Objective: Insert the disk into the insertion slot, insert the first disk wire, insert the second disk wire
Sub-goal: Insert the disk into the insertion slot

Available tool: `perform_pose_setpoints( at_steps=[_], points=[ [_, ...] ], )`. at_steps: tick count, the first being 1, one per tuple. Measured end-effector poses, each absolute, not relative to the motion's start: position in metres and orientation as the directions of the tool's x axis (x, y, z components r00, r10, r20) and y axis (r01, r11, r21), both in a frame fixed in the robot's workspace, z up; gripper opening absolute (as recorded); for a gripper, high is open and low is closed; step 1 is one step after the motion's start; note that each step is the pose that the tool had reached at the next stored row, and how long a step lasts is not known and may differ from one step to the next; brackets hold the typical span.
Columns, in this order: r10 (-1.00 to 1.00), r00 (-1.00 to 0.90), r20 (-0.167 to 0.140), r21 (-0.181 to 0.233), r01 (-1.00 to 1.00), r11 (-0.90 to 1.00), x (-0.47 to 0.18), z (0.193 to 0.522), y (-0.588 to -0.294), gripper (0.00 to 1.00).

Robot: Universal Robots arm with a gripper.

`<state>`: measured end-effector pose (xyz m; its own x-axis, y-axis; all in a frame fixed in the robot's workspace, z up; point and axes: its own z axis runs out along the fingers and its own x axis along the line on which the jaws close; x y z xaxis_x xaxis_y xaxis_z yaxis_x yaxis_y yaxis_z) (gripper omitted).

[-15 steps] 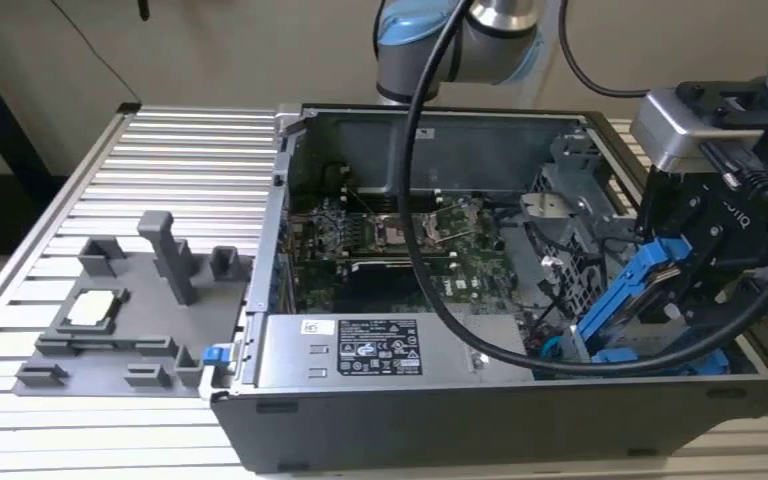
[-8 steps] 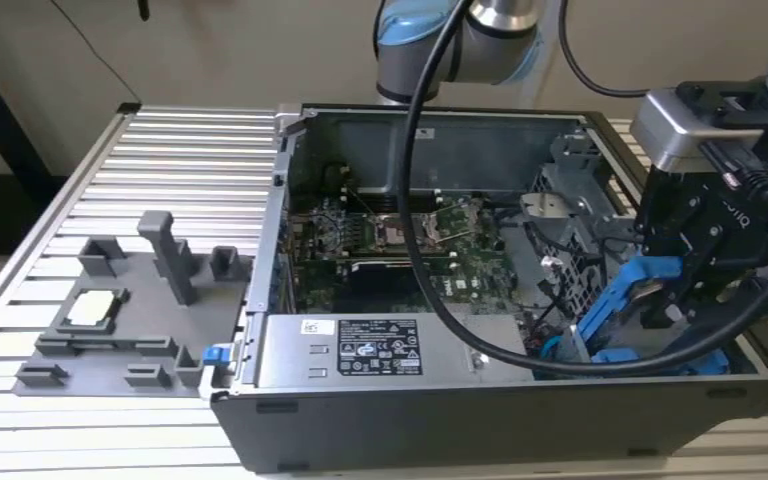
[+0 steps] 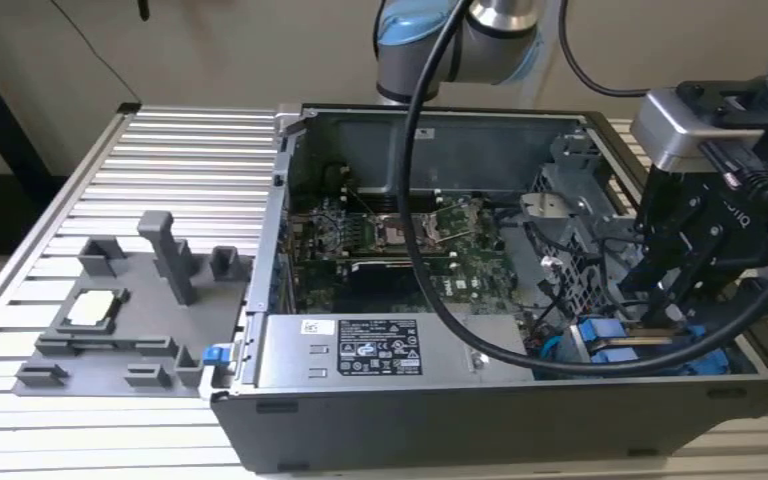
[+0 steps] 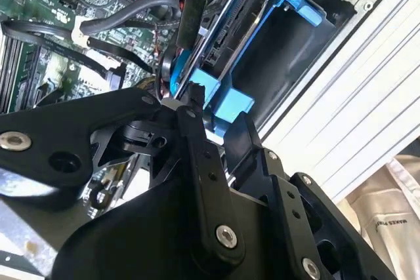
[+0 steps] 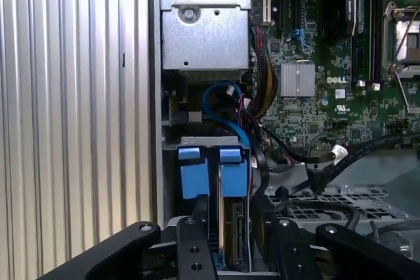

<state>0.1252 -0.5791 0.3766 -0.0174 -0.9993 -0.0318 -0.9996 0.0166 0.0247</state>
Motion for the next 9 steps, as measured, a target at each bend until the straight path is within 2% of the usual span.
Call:
perform_pose_setpoints(
  at_steps=[9],
  points=[
    [-0.999, -0.017, -0.032, 0.025, -1.0, 0.017, 0.125, 0.405, -0.579, 0.41]
  ],
)
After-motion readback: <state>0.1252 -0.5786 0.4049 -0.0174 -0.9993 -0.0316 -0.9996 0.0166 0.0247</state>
